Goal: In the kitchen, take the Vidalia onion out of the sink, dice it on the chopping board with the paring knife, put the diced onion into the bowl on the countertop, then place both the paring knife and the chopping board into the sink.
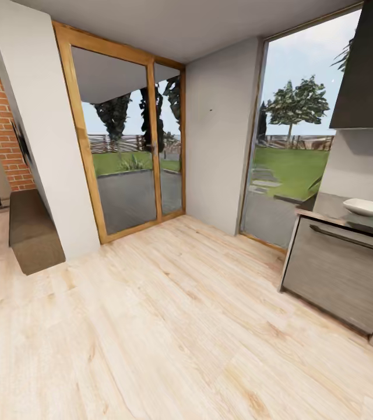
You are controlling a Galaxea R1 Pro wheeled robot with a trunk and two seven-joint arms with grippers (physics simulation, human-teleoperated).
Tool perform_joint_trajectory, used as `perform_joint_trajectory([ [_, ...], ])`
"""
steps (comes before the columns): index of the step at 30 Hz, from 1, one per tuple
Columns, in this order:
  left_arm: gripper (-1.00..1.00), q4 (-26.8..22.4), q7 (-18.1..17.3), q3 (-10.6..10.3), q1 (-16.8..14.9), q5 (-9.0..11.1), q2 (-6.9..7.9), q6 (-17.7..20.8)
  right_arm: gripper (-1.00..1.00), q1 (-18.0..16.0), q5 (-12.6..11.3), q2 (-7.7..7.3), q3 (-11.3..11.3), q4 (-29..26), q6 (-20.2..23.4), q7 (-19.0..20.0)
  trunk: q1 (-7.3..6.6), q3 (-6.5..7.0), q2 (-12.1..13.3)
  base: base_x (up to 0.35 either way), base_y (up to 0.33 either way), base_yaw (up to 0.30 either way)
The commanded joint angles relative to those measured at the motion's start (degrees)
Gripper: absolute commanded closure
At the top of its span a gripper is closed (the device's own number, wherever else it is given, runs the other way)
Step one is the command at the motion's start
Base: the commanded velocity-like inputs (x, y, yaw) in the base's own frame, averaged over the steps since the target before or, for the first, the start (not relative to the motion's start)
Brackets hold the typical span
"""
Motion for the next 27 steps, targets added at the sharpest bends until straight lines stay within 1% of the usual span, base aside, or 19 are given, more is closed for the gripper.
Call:
perform_joint_trajectory([
  [1,-1.0,0.0,0.0,0.0,0.0,0.0,0.0,0.0,-1.0,0.0,0.0,0.0,0.0,0.0,0.0,0.0,0.0,-0.03,0.0,0.0,0.0,0.0],
  [3,-1.0,-0.1,-0.3,-0.2,0.0,-0.1,-0.05,0.3,-1.0,-0.1,-0.3,0.62,0.3,-0.5,0.3,0.0,0.0,-0.03,0.0,0.0,0.0,0.0],
  [6,-1.0,-0.1,-0.3,-0.2,0.0,-0.1,-0.01,0.3,-1.0,-0.1,-0.3,0.62,0.3,-0.5,0.3,0.0,0.0,-0.03,0.0,0.0,0.0,0.0],
  [12,-1.0,-0.1,-0.4,-0.2,0.1,-0.1,0.24,0.3,-1.0,-0.6,-0.3,2.56,0.3,-1.6,0.1,0.0,0.0,-0.03,0.0,0.0,0.0,0.0],
  [15,-1.0,-0.1,-0.4,-0.2,0.1,-0.1,0.26,0.3,-1.0,-0.6,-0.3,2.69,0.3,-1.7,0.1,0.0,0.0,-0.03,0.0,0.0,0.0,0.0],
  [27,-1.0,-0.1,-0.4,-0.2,0.1,-0.1,0.26,0.3,-1.0,-0.6,-0.2,2.47,0.4,-2.1,-0.1,0.0,0.0,-0.03,0.0,0.0,0.0,0.0],
])
